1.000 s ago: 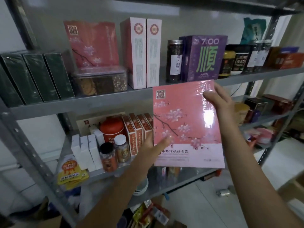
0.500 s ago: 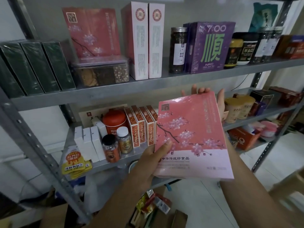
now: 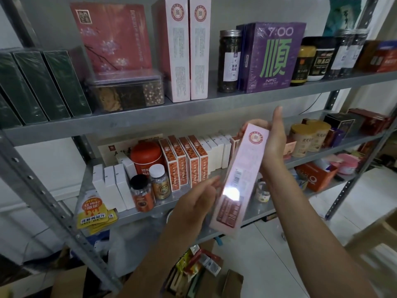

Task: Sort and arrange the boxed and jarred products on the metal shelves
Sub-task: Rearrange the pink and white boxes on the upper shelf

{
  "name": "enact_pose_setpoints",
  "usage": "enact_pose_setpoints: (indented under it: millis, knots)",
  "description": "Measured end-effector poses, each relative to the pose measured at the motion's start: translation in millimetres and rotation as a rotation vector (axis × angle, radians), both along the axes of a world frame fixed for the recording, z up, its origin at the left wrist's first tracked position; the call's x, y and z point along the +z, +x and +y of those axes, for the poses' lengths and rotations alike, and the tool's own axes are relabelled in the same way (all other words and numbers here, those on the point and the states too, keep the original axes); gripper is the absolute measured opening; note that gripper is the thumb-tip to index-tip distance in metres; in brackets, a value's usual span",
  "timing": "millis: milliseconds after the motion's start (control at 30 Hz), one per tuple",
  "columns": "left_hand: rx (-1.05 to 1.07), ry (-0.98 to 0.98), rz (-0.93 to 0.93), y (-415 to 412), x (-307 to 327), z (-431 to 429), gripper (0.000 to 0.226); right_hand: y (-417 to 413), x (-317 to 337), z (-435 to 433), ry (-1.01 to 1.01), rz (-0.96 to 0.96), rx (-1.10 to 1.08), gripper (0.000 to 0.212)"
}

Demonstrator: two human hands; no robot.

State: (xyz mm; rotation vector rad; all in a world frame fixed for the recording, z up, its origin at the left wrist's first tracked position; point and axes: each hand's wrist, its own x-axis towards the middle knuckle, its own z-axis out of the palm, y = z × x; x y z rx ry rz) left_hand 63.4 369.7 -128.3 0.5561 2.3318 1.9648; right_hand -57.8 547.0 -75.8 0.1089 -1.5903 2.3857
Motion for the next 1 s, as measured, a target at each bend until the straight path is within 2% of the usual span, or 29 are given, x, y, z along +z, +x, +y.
enact_pose_setpoints:
  millis: [100,167,233,333,400,467,500,533,600,700,767,867,933,1000]
  knots:
    - [0.019,-0.185,0.019,6,-2,11,0.085,3,5,-15,0.194,0.026,-0.241,0.076]
    - [0.241,-0.414,0.115,6,-6,19,0.089,3,5,-21,0.292,0.048,-0.344,0.075]
    - [0.424,-0.5,0.167,1,-8,22,0.087,3,4,-24,0.351,0.049,-0.417,0.075]
    - [0.498,-0.463,0.109,-7,-15,20,0.079,2,2,-26,0.439,0.094,-0.361,0.068]
    - [0.511,-0.393,0.08,-11,-19,12,0.076,3,0,-23,0.483,0.143,-0.268,0.051]
    - [0.493,-0.16,-0.016,-13,-19,3,0.069,5,-5,-16,0.545,0.185,-0.238,0.026]
    - [0.48,-0.016,-0.08,-15,-19,-2,0.064,6,-9,-10,0.59,0.184,-0.275,0.022]
    - [0.474,0.101,-0.13,-17,-20,-7,0.06,7,-15,-4,0.619,0.154,-0.311,0.033]
    - [0.462,0.234,-0.164,-20,-20,-15,0.051,14,-28,5,0.548,0.008,-0.263,0.064]
    - [0.407,0.305,-0.176,-24,-20,-20,0.04,30,-48,9,0.18,-0.108,0.219,0.088]
    - [0.376,0.316,-0.189,-24,-22,-20,0.039,36,-58,8,0.011,-0.129,0.415,0.089]
    - [0.324,0.26,-0.204,-25,-23,-22,0.049,39,-65,7,-0.064,-0.134,0.389,0.082]
    - [0.318,0.134,-0.181,-27,-18,-21,0.063,41,-64,7,-0.088,-0.103,0.343,0.064]
    - [0.393,-0.116,-0.038,-29,-13,-16,0.08,45,-62,7,-0.102,-0.094,0.269,0.062]
